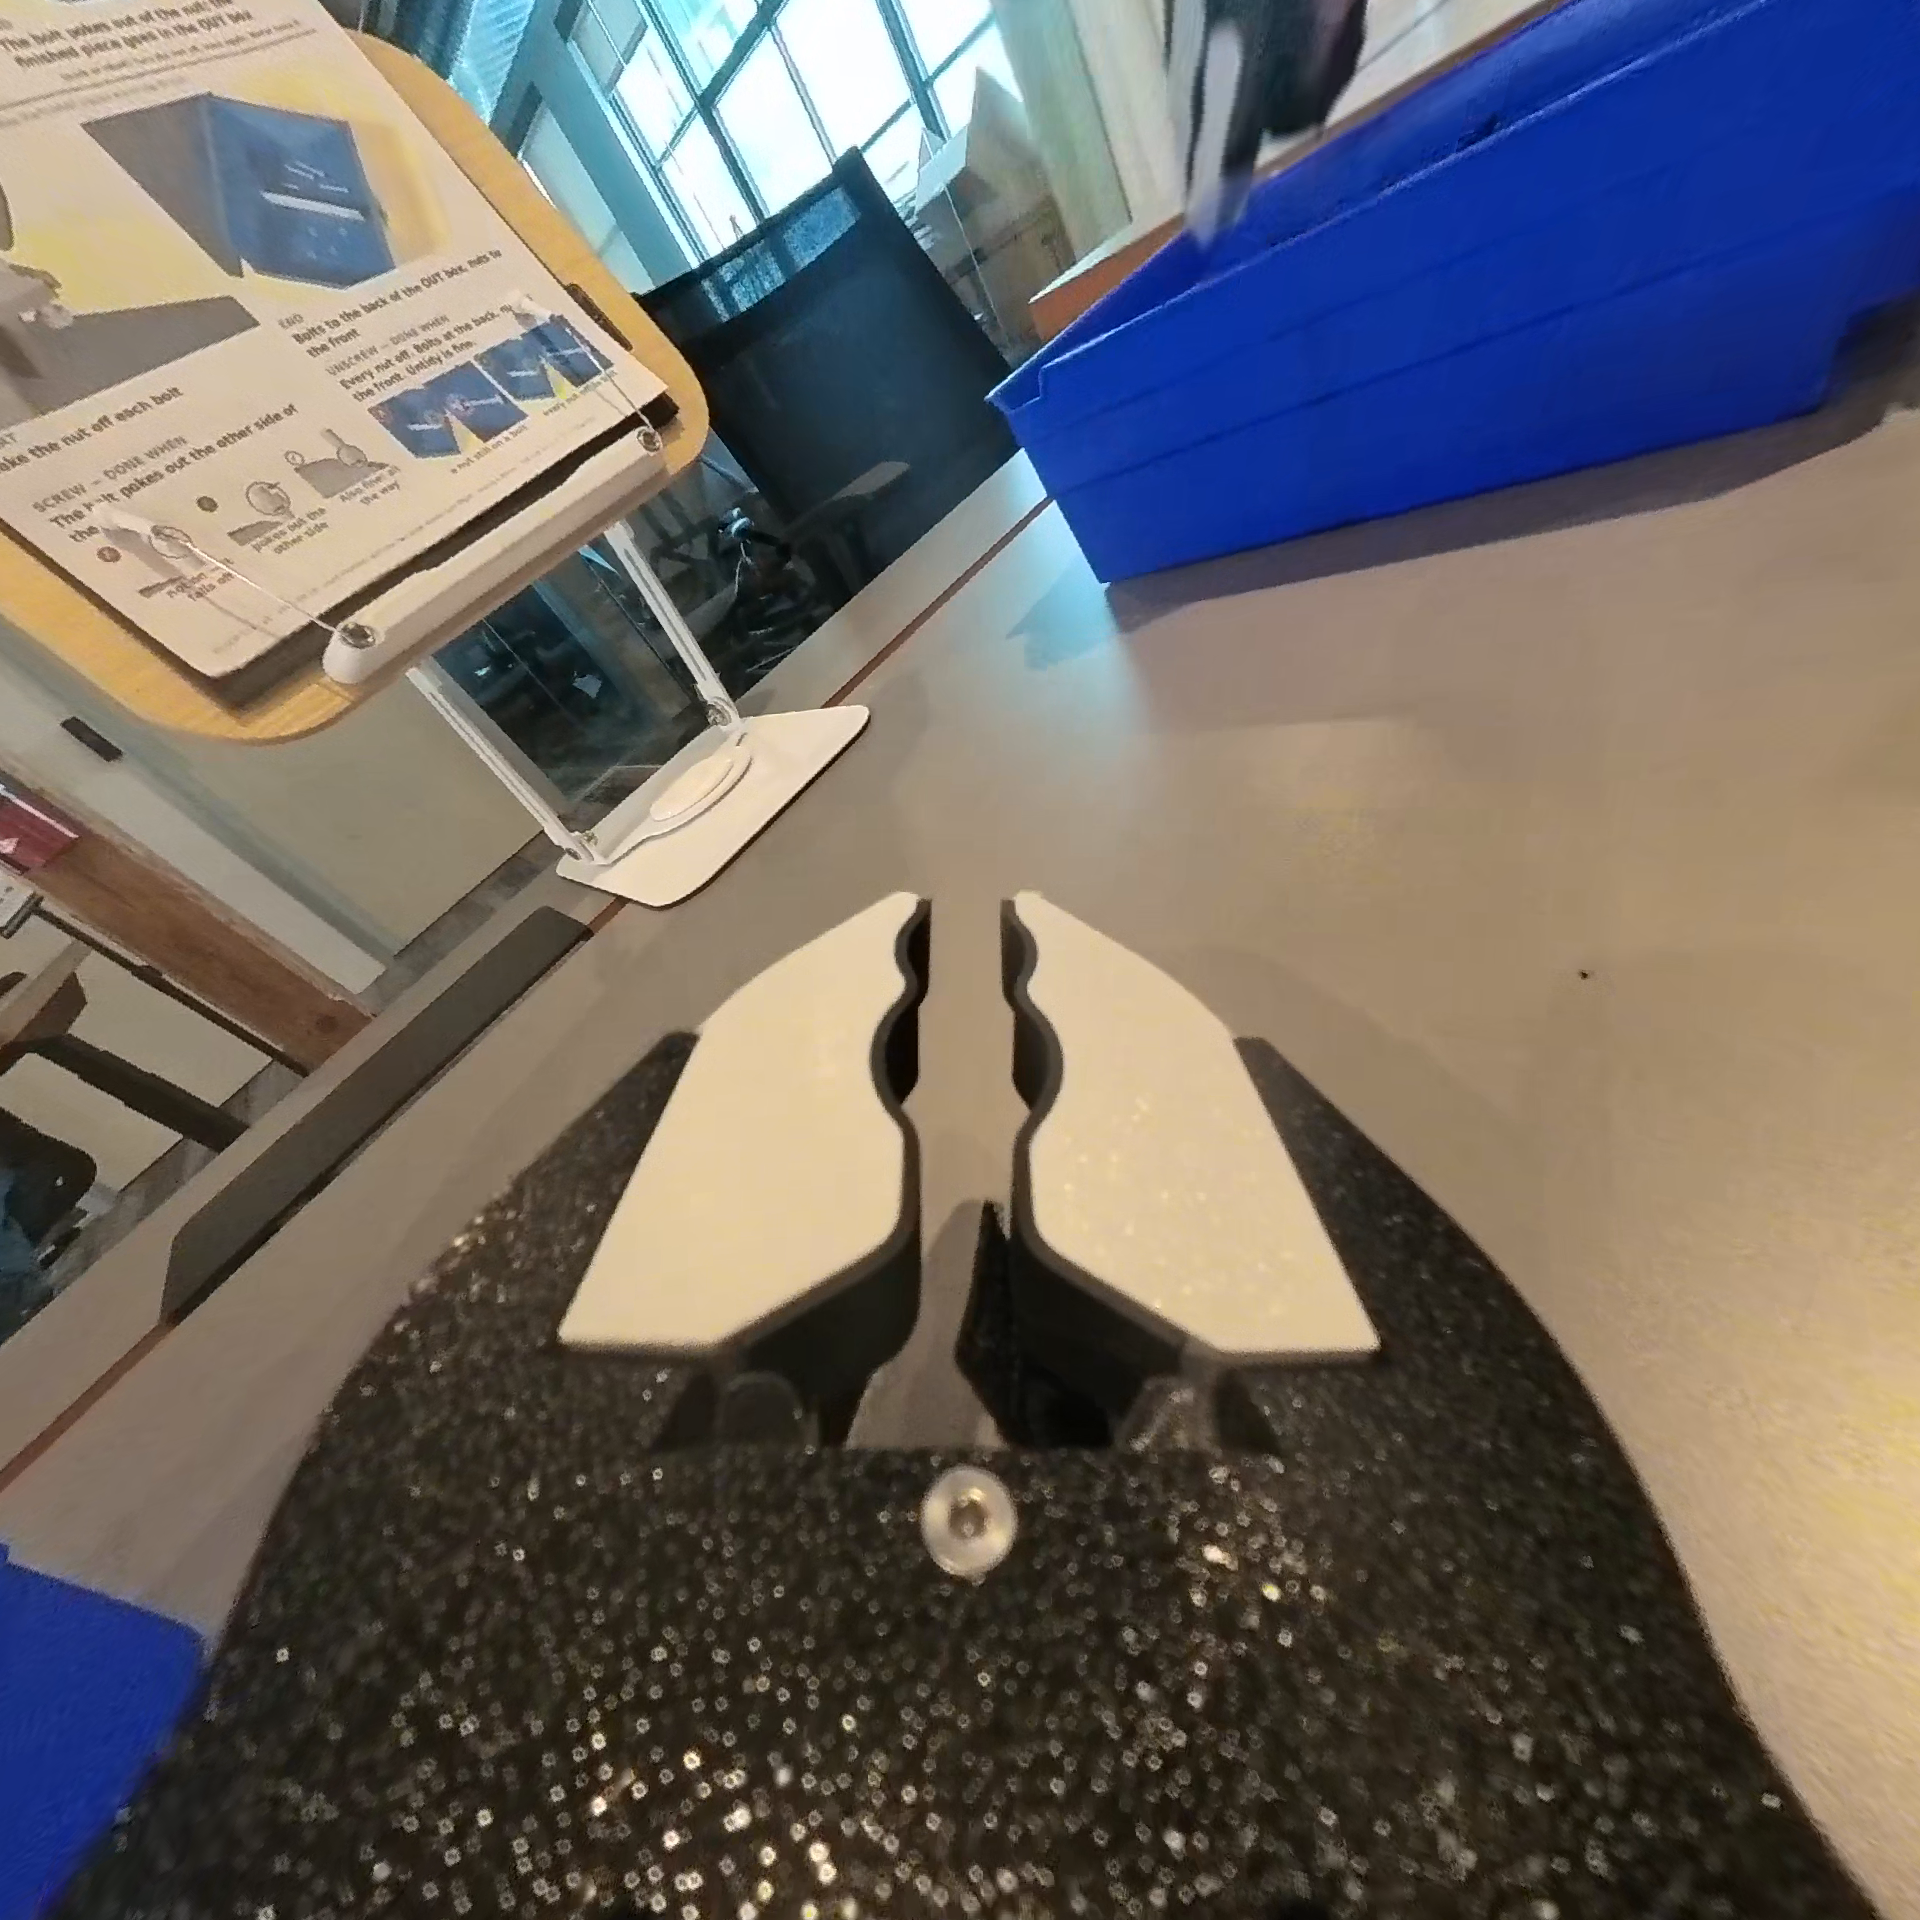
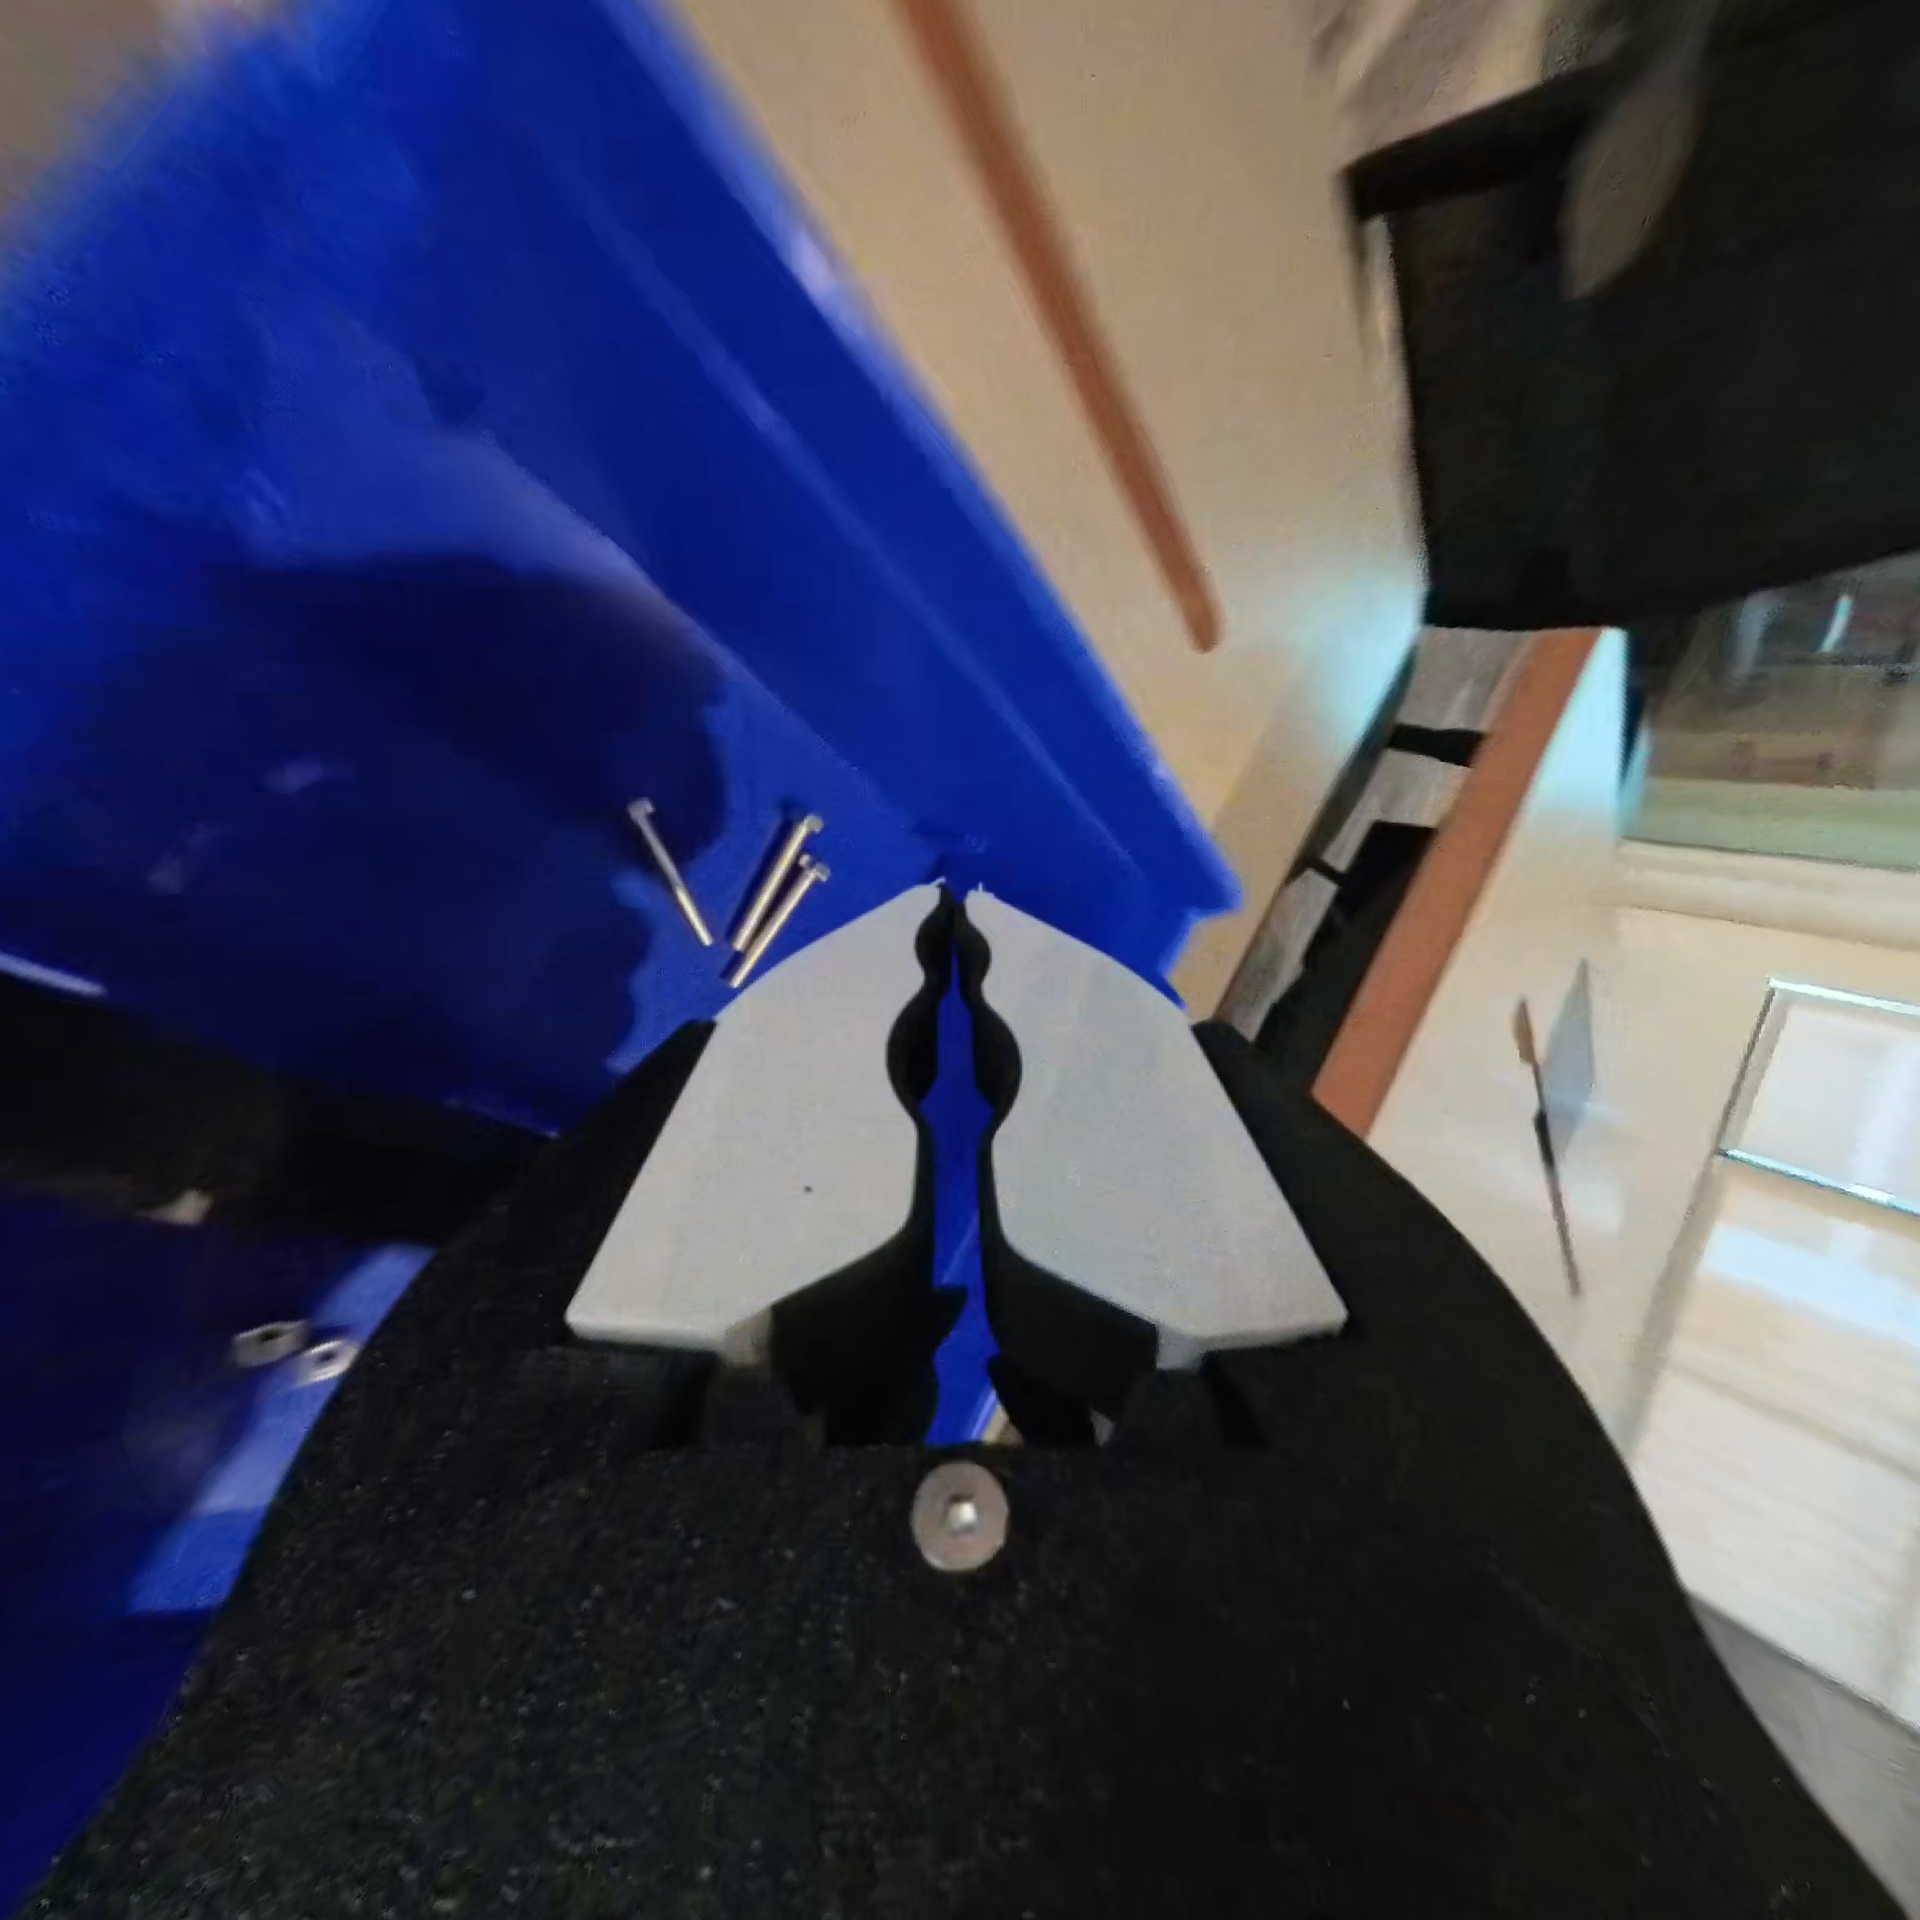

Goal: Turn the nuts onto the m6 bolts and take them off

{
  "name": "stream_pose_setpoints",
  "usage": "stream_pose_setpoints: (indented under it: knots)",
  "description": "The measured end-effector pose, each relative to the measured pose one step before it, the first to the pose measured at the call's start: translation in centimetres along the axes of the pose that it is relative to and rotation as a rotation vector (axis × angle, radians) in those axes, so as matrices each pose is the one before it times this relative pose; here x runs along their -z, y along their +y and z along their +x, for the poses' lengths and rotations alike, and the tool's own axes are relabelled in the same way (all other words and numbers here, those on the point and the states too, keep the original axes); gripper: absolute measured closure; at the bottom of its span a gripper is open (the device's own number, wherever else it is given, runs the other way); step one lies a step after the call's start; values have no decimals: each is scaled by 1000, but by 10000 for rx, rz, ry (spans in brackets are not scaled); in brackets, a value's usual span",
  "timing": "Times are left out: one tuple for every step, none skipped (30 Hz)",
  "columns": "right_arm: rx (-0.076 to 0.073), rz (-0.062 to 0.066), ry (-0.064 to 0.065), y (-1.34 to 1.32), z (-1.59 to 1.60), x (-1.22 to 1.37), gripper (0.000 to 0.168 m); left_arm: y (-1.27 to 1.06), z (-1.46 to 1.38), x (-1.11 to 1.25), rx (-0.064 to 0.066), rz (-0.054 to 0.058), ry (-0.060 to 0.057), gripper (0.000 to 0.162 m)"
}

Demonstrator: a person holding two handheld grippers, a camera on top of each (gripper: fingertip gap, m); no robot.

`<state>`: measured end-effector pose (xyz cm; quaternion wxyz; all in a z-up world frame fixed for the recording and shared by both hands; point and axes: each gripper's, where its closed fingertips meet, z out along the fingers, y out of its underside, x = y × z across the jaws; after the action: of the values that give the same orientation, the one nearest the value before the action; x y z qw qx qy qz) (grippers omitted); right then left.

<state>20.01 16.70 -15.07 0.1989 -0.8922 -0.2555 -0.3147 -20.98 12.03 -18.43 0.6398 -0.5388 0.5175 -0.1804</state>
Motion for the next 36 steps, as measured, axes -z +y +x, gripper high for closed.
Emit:
stream_pose_setpoints:
  knots:
    - [-617,510,186,-567,177,2500,168,89,75,-9,229,-119,91,149]
    - [-610,690,10,-727,-443,2712,168,35,23,-10,348,-112,83,149]
    - [-597,911,-288,-1015,-1310,2708,168,-59,1,22,381,-46,71,147]
    - [-452,1121,-651,-1359,-2283,2475,168,-186,15,53,352,26,54,147]
    - [-247,1265,-880,-1559,-3017,2017,168,-242,45,77,263,74,43,146]
    - [-164,1217,-944,-1523,-3403,1381,168,-256,61,83,157,102,17,146]
    - [-133,985,-1028,-1190,-3555,667,168,-167,95,51,71,75,11,147]
    - [-175,649,-928,-614,-3270,-30,168,-20,126,-20,7,0,25,148]
    - [-179,429,-631,-124,-2563,-612,168,124,137,-78,-48,-69,26,148]
    - [-107,355,-322,177,-1800,-984,168,186,148,-120,-95,-103,29,148]
    - [23,382,-170,279,-1310,-1183,168,169,154,-111,-116,-107,25,148]
    - [-183,420,69,321,-752,-1268,168,112,109,-94,-116,-83,1,149]
    - [-365,217,1,522,-646,-1249,168,33,78,-48,-87,-41,-21,150]
    - [-324,217,-267,419,-921,-1160,168,23,75,-7,-40,-32,7,151]
    - [-230,340,-300,195,-913,-989,168,59,96,-1,29,-63,52,152]
    - [-169,326,26,103,-439,-818,168,84,145,7,102,-92,100,156]
    - [-3,174,316,191,-1,-648,168,59,81,14,156,-78,73,160]
    - [236,34,502,242,217,-529,168,34,-55,34,164,-60,-32,162]
    - [356,95,508,70,219,-438,168,81,-196,31,144,-89,-116,162]
    - [258,215,420,-128,95,-324,168,91,-252,45,119,-102,-133,162]
    - [26,251,177,-251,-208,-218,168,-36,-219,76,109,-57,-92,162]
    - [-135,268,-48,-280,-431,-123,168,-302,-205,128,76,42,-46,162]
    - [-228,230,-162,-181,-483,-33,168,-749,-243,165,-23,208,-16,162]
    - [-291,122,-392,-12,-672,-29,168,-1049,-314,218,-147,249,-13,162]
    - [-330,-25,-314,199,-447,-108,168,-1044,-519,293,-235,94,-101,162]
    - [-207,-147,-155,373,-123,-127,168,-1051,-787,457,-257,-1,-223,162]
    - [-21,-102,-74,282,46,-121,168,-1159,-867,650,-218,15,-192,162]
    - [23,-55,-59,141,73,-67,168,-1224,-938,857,-89,65,-136,162]
    - [-24,56,-101,-85,3,8,168,-1199,-986,1040,53,116,-62,162]
    - [-77,148,-88,-247,7,51,168,-1011,-1022,1216,112,108,2,162]
    - [-71,147,-33,-232,63,38,168,-764,-1163,1351,89,65,-15,162]
    - [-31,94,40,-147,164,10,168,-486,-1188,1461,-51,34,41,162]
    - [33,8,75,-14,192,-43,168,-118,-1155,1527,-226,-43,132,162]
    - [103,-30,69,50,169,-106,168,427,-1341,1531,-242,-259,44,162]
    - [147,-25,28,34,51,-144,168,1076,-1598,1465,-135,-575,-101,162]
    - [168,-36,103,32,83,-194,168,1535,-1446,1338,-134,-746,25,162]
